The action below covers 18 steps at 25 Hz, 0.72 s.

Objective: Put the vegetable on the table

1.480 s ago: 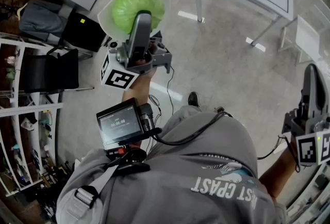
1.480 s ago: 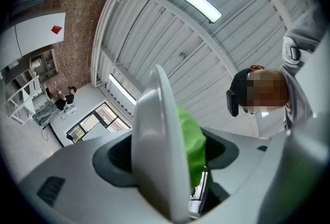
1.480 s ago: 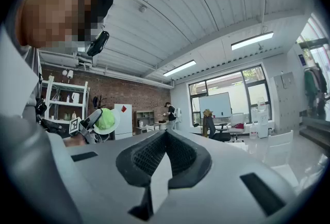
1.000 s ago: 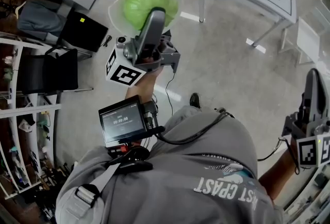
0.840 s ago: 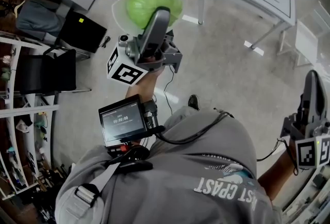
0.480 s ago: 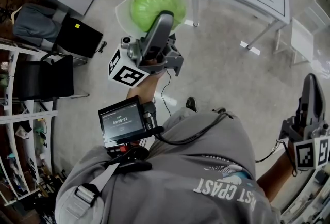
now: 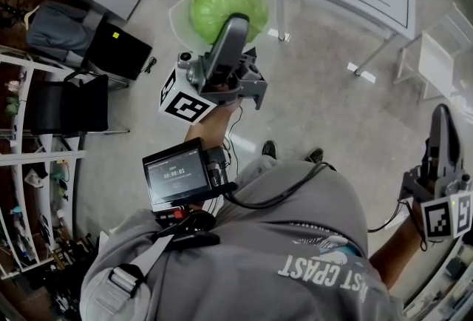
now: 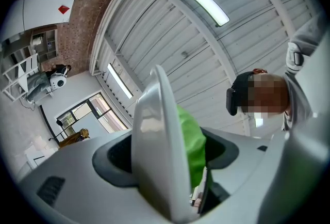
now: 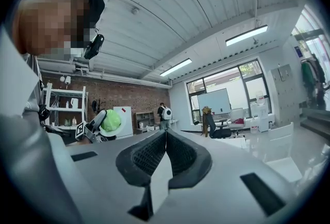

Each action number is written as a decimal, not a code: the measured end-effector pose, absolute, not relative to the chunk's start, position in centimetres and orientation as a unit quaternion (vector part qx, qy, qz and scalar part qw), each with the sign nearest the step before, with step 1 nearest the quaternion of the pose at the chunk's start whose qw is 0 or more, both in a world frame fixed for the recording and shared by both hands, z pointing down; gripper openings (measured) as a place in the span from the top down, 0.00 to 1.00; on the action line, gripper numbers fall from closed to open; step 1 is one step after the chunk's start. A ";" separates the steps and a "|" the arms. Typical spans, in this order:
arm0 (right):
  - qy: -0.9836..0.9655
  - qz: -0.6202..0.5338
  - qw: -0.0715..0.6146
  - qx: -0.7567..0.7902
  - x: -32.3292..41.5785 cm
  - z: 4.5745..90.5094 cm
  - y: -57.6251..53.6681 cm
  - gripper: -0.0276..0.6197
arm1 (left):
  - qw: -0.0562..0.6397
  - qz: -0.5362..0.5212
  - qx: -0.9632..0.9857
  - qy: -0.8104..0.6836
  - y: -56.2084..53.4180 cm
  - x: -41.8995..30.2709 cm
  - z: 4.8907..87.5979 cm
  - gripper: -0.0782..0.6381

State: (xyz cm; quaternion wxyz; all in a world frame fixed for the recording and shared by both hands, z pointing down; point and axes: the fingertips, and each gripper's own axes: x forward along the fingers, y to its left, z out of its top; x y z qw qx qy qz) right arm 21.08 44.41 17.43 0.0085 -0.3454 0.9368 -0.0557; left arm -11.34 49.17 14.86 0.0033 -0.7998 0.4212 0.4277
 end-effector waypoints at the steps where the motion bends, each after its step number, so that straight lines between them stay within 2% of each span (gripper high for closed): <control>1: 0.938 -0.061 0.012 -0.340 21.6 17.6 43.8 0.95 | 0.005 0.430 -0.798 0.423 48.8 -10.9 14.7 0.42; 8: 0.946 -0.088 0.045 -0.309 25.4 18.0 39.5 0.95 | -0.002 0.452 -0.789 0.415 46.2 -6.9 14.5 0.42; 18: 0.941 -0.110 0.046 -0.317 29.2 18.4 37.2 0.95 | -0.008 0.473 -0.780 0.410 44.4 -4.8 13.3 0.42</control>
